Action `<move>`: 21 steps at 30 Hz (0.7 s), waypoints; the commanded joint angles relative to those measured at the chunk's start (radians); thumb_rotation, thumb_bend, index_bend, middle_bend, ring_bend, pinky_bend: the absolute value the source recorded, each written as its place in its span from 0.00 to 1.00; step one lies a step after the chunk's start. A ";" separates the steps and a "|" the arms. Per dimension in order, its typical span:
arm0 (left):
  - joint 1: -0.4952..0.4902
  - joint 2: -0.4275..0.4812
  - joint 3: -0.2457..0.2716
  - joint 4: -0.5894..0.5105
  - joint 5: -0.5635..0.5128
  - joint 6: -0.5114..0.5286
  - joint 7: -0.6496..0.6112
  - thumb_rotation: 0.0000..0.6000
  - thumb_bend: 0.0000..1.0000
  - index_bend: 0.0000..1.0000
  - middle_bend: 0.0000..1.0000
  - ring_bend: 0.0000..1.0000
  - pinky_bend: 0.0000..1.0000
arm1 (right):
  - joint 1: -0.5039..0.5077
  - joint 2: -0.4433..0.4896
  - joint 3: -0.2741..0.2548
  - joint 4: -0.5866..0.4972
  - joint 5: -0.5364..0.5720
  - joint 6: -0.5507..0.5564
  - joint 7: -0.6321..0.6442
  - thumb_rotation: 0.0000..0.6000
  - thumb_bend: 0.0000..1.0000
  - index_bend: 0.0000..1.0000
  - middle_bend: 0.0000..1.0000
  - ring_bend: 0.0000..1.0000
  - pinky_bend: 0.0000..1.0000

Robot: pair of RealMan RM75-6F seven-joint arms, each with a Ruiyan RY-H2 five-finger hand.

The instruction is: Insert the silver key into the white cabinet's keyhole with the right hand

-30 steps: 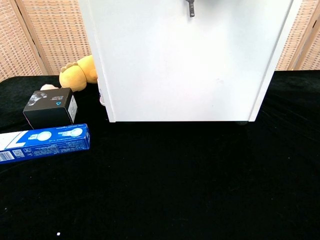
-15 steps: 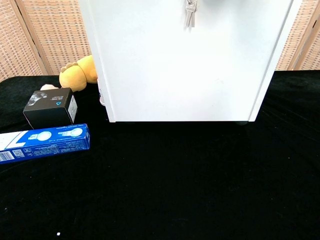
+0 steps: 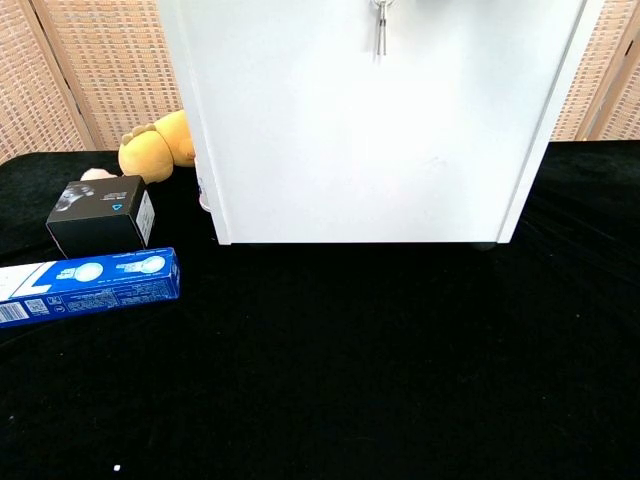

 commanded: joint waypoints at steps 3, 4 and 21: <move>0.002 0.003 0.001 0.001 0.002 0.002 -0.008 1.00 0.00 0.00 0.00 0.00 0.00 | -0.033 0.049 -0.005 -0.032 -0.035 0.052 0.032 1.00 0.34 0.64 0.89 0.89 1.00; 0.003 0.004 0.000 0.001 0.002 0.004 -0.013 1.00 0.00 0.00 0.00 0.00 0.00 | -0.049 0.065 -0.011 -0.037 -0.050 0.075 0.046 1.00 0.34 0.64 0.88 0.89 1.00; 0.020 0.016 0.014 -0.006 0.054 0.040 -0.037 1.00 0.00 0.00 0.00 0.00 0.00 | -0.423 0.128 -0.190 0.168 -0.151 0.519 0.397 1.00 0.05 0.32 0.37 0.37 0.45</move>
